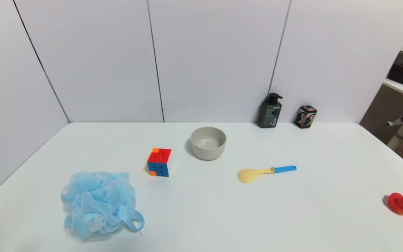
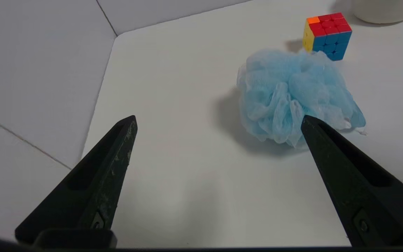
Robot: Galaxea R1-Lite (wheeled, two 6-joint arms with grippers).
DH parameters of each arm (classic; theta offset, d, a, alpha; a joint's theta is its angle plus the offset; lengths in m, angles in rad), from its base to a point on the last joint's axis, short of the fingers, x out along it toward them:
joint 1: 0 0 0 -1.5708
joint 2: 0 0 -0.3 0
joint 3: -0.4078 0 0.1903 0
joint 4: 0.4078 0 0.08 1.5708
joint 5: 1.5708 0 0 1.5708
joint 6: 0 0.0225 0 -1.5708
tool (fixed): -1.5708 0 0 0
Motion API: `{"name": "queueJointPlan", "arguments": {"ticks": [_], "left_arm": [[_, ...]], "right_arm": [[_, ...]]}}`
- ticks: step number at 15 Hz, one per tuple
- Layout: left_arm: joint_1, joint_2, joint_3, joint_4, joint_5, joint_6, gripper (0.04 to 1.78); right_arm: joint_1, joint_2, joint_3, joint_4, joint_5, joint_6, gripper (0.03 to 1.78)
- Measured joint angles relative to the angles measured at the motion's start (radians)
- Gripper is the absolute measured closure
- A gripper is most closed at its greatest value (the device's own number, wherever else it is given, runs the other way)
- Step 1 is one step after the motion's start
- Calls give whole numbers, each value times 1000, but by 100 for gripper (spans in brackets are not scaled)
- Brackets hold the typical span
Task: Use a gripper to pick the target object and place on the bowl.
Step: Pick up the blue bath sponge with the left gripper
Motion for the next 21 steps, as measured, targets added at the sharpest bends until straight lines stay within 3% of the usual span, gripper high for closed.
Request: {"name": "queueJointPlan", "arguments": {"ticks": [7, 10, 13, 17, 21], "left_arm": [[-156, 561, -385, 21, -64, 33, 13], [-218, 745, -490, 21, -68, -17, 13], [-305, 842, -521, 31, -10, -226, 13], [-337, 911, -517, 42, 197, -339, 13], [-354, 937, -468, 129, 201, -450, 13]], "right_arm": [[0, 0, 0, 0, 0, 0, 11], [0, 0, 0, 0, 0, 0, 11], [0, 0, 0, 0, 0, 0, 11], [0, 0, 0, 0, 0, 0, 11], [0, 0, 0, 0, 0, 0, 11]]}}
